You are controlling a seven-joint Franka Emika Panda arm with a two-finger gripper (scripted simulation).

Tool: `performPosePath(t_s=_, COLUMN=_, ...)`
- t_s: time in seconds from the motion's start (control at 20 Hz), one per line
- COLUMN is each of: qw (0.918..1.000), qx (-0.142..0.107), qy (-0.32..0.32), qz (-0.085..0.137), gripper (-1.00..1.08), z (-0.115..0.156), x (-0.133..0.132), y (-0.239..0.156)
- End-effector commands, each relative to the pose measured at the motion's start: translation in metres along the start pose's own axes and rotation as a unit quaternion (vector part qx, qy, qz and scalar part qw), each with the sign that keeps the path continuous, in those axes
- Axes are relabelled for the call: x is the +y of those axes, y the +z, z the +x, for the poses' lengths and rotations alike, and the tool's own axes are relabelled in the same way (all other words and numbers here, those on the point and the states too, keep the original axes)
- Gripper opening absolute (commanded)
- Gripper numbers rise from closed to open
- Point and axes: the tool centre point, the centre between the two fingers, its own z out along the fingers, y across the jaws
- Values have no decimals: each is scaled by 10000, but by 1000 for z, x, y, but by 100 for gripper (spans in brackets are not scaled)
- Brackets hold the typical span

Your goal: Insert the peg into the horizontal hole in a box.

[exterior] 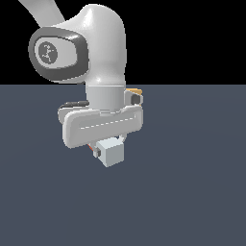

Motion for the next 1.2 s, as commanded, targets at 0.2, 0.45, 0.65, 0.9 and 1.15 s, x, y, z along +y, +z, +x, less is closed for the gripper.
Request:
performPosePath(t_s=0.2, qw=9981, qx=-9, qy=620, qz=-18, gripper=-100, z=24, x=18, y=-12)
performPosePath(t_s=0.45, qw=9936, qx=-8, qy=1128, qz=-19, gripper=-100, z=42, x=35, y=-21)
performPosePath(t_s=0.65, qw=9882, qx=-7, qy=1531, qz=-19, gripper=-100, z=54, x=49, y=-28)
performPosePath(t_s=0.9, qw=9806, qx=-7, qy=1959, qz=-18, gripper=-100, z=66, x=66, y=-35)
performPosePath(t_s=1.15, qw=9740, qx=-8, qy=2265, qz=-17, gripper=-100, z=73, x=79, y=-40)
